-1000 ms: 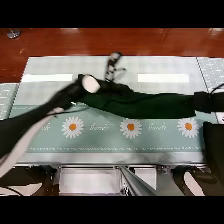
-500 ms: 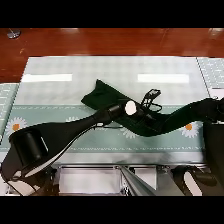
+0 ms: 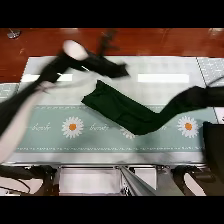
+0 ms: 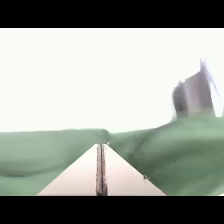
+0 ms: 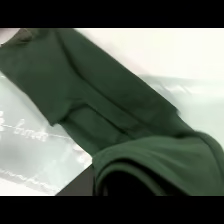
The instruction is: Fold the shirts.
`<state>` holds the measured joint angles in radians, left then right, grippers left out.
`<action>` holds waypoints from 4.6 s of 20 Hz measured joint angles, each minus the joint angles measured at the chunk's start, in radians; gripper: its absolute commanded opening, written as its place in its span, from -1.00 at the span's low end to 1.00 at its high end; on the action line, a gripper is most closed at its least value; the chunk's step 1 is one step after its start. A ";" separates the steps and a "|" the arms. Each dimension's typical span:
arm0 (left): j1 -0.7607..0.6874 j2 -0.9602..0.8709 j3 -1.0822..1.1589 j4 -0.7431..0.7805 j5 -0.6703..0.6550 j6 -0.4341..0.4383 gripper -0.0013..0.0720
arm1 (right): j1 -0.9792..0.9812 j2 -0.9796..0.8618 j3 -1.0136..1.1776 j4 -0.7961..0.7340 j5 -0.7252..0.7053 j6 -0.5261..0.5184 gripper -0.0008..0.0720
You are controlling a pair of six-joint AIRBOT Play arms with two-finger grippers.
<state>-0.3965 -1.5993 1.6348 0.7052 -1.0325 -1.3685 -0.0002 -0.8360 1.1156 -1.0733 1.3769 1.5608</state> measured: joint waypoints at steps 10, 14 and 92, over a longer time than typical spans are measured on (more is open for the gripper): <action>0.529 0.808 -0.572 0.062 -0.129 0.109 -0.91 | 0.437 -0.752 0.608 0.019 -0.154 0.063 -0.89; 0.567 1.089 -0.960 0.096 -0.111 0.092 -0.91 | 0.517 -0.979 0.746 0.032 -0.228 0.110 -0.68; 0.583 1.150 -1.252 0.107 0.021 0.077 -0.91 | -1.131 0.187 -0.107 -0.650 0.301 0.202 0.57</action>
<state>0.1864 -0.4496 0.3824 0.8124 -1.0119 -1.2911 -1.1309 -0.6495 1.0084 -1.7237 1.6783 1.7626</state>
